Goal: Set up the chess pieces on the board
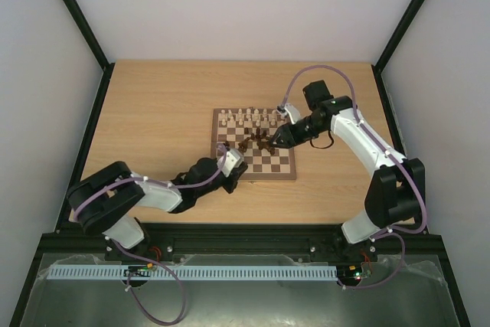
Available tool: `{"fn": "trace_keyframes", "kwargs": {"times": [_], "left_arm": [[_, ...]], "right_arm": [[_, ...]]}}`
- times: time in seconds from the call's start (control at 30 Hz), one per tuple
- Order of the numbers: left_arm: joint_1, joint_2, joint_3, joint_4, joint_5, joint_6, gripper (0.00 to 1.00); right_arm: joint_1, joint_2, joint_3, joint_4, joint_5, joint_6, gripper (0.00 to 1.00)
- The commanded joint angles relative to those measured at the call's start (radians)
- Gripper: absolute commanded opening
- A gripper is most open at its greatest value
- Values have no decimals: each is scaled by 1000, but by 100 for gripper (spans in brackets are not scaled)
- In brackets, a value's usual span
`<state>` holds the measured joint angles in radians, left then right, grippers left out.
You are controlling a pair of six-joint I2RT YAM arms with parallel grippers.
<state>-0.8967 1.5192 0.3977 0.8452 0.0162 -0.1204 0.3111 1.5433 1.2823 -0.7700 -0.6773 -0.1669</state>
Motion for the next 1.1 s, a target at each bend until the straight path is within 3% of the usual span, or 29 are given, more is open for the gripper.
{"fn": "trace_keyframes", "kwargs": {"times": [0.0, 0.27, 0.67, 0.9, 1.07], "left_arm": [[-7, 102, -33, 262, -12, 31, 14], [-6, 237, -41, 409, -8, 35, 14], [-5, 315, -30, 423, -47, 47, 16], [-6, 264, -46, 392, -53, 35, 30], [-16, 111, -40, 243, -61, 32, 35]], "right_arm": [[2, -40, -39, 20, 21, 19, 43], [2, -32, -61, 41, 32, 29, 43], [2, -64, -115, 74, 49, 37, 43], [2, -86, -130, 75, 62, 27, 44], [2, -99, -141, 96, 87, 11, 44]]}}
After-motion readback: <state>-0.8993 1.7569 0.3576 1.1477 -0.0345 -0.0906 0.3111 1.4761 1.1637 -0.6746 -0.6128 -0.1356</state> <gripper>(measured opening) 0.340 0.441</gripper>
